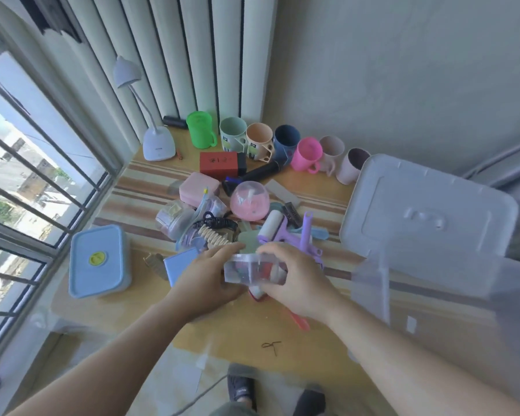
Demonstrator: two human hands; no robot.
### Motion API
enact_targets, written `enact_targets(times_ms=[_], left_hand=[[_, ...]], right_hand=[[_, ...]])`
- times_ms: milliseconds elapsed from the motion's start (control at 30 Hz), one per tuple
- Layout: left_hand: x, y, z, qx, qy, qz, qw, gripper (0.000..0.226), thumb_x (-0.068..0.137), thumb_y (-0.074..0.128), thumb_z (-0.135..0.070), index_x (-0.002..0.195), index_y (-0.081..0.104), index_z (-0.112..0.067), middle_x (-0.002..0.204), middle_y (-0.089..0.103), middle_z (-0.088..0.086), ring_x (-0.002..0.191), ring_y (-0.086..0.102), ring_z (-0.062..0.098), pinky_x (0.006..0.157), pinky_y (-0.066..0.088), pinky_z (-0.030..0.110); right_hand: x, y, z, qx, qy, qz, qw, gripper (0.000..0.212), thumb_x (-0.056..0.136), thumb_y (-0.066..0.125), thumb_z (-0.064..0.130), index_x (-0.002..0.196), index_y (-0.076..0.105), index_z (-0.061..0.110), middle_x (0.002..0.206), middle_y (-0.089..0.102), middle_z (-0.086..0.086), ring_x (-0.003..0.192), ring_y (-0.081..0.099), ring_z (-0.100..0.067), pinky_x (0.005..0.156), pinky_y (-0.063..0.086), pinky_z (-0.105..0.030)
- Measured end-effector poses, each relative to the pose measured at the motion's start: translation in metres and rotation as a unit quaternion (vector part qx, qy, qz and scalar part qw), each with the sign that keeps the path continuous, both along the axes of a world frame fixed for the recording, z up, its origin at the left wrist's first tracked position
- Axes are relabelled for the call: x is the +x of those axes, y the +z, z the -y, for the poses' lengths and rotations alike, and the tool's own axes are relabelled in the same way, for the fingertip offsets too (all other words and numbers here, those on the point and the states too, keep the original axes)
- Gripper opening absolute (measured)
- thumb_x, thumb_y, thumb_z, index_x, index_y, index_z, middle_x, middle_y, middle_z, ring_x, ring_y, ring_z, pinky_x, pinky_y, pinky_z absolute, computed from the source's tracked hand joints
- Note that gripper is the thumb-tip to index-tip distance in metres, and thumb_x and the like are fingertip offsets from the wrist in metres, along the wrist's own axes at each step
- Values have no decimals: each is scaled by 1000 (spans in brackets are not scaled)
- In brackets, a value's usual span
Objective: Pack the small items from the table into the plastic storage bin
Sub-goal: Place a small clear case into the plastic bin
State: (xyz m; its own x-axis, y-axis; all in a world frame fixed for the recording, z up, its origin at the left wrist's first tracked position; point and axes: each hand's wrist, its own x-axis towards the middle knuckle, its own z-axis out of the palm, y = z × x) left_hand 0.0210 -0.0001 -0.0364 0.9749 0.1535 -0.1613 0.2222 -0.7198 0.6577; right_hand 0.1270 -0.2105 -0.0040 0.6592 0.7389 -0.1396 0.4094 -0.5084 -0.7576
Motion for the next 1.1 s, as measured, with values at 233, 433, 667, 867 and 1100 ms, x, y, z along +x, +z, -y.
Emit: enact_targets(times_ms=[233,433,667,867,1100], left_hand=[[53,55,62,54,-67,196,977,69,60,88,-28,124,63,-38,125,53,-12,93,64,14,65,57,34],[100,91,170,126,-186,285,932,53,64,77,-24,116,66,-24,116,53,3,87,60,26,62,40,28],[137,61,305,169,-321,105,926,66,77,74,-54,132,45,-35,149,27,2,119,50,25,82,56,41],[131,0,373,136,-318,-156,925,62,82,72,-37,131,38,-23,137,45,5,127,48,29,99,46,40],[124,-46,396,151,-256,-299,907,97,76,81,-23,151,20,-24,131,49,8,115,56,31,90,53,41]], right_hand=[[12,74,84,-19,-40,8,999,66,73,92,46,119,47,32,135,43,21,123,44,8,91,39,-9],[29,105,184,-62,-167,40,983,48,72,86,44,93,45,29,106,58,8,94,57,-11,80,46,-26],[61,49,329,-129,-145,88,977,50,59,78,22,77,32,35,91,44,15,79,48,-17,66,48,-42],[69,-51,353,-216,60,-15,974,33,78,85,19,94,56,18,123,51,-4,107,56,-27,83,42,-29],[64,-98,348,-235,88,-139,958,100,66,95,52,147,45,20,142,37,6,114,54,-21,99,49,-35]])
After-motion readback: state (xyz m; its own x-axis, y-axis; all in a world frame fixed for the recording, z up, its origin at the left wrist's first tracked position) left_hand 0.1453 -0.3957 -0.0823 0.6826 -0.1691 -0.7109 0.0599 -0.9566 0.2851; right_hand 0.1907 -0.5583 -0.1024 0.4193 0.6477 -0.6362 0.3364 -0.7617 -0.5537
